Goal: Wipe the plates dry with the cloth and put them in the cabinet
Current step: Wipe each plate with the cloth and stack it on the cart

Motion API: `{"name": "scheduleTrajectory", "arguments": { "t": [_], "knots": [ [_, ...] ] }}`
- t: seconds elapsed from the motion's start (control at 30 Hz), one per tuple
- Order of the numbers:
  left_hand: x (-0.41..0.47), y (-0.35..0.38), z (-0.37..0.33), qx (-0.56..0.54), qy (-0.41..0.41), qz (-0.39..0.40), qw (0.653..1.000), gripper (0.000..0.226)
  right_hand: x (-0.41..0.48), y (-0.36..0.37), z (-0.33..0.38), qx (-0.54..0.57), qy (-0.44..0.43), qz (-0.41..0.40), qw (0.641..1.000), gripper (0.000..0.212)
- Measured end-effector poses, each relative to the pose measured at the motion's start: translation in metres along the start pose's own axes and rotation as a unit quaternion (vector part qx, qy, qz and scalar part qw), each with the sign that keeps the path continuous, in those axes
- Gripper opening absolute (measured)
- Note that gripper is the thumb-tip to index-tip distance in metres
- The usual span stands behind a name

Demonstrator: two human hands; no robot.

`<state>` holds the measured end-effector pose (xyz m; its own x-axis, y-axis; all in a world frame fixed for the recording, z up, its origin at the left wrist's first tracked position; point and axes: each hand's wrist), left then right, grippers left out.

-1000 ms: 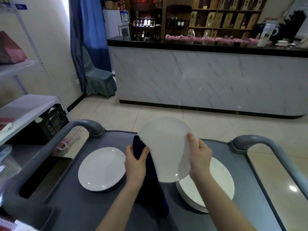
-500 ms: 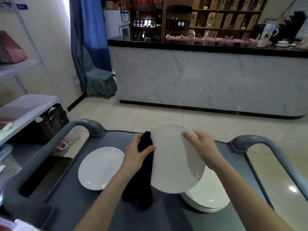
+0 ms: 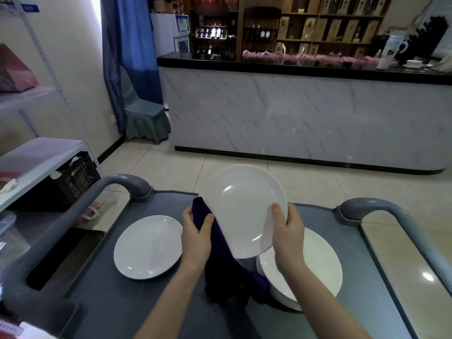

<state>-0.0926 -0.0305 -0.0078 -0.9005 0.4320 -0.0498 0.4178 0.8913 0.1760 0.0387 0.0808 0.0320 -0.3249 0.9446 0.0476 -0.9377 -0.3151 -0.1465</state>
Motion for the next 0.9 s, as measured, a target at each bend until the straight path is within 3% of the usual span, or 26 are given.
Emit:
{"name": "scheduleTrajectory", "arguments": {
  "t": [0.07, 0.17, 0.23, 0.3, 0.37, 0.47, 0.57, 0.7, 0.8, 0.9],
  "knots": [
    [0.007, -0.007, -0.008, 0.015, 0.018, 0.026, 0.999, 0.03, 0.015, -0.015, 0.005, -0.044, -0.044, 0.045, 0.997, 0.005],
    [0.015, -0.017, -0.021, 0.065, 0.041, 0.104, 0.992, 0.033, 0.042, -0.034, 0.021, -0.112, -0.069, 0.141, 0.981, 0.015],
    [0.018, -0.02, -0.027, 0.085, 0.039, 0.153, 0.984, 0.035, 0.052, -0.039, 0.027, -0.169, -0.061, 0.222, 0.958, 0.009],
    [0.017, -0.019, -0.029, 0.107, 0.035, 0.185, 0.976, 0.035, 0.054, -0.036, 0.024, -0.204, -0.061, 0.258, 0.942, 0.013],
    [0.015, -0.015, -0.027, 0.11, 0.032, 0.183, 0.976, 0.034, 0.051, -0.03, 0.015, -0.217, -0.074, 0.218, 0.949, 0.021],
    [0.011, -0.011, -0.019, 0.109, 0.034, 0.101, 0.988, 0.036, 0.041, -0.023, 0.003, -0.177, -0.07, 0.123, 0.974, 0.023],
    [0.004, -0.004, -0.008, 0.071, 0.014, 0.02, 0.997, 0.033, 0.022, -0.007, -0.008, -0.09, -0.026, -0.003, 0.996, 0.028],
    [-0.015, 0.018, 0.013, -0.005, -0.055, -0.057, 0.997, 0.027, -0.003, 0.023, -0.009, 0.003, 0.061, -0.13, 0.99, 0.02],
    [-0.015, 0.023, 0.018, -0.05, -0.091, -0.063, 0.993, 0.027, -0.002, 0.02, -0.012, -0.006, 0.058, -0.079, 0.995, 0.013],
    [-0.002, 0.017, 0.016, -0.059, -0.095, -0.075, 0.991, 0.024, 0.007, 0.0, -0.017, -0.113, 0.003, 0.029, 0.993, 0.016]
  ]
}}
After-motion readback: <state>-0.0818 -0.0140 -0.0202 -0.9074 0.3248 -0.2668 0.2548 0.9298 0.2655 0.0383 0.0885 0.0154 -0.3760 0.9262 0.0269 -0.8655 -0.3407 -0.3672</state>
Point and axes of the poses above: each hand's wrist, its own x-axis towards the middle knuckle, its own y-axis out of the palm, z = x × y, and after that the axes turned 8 degrees about -x, right-handed
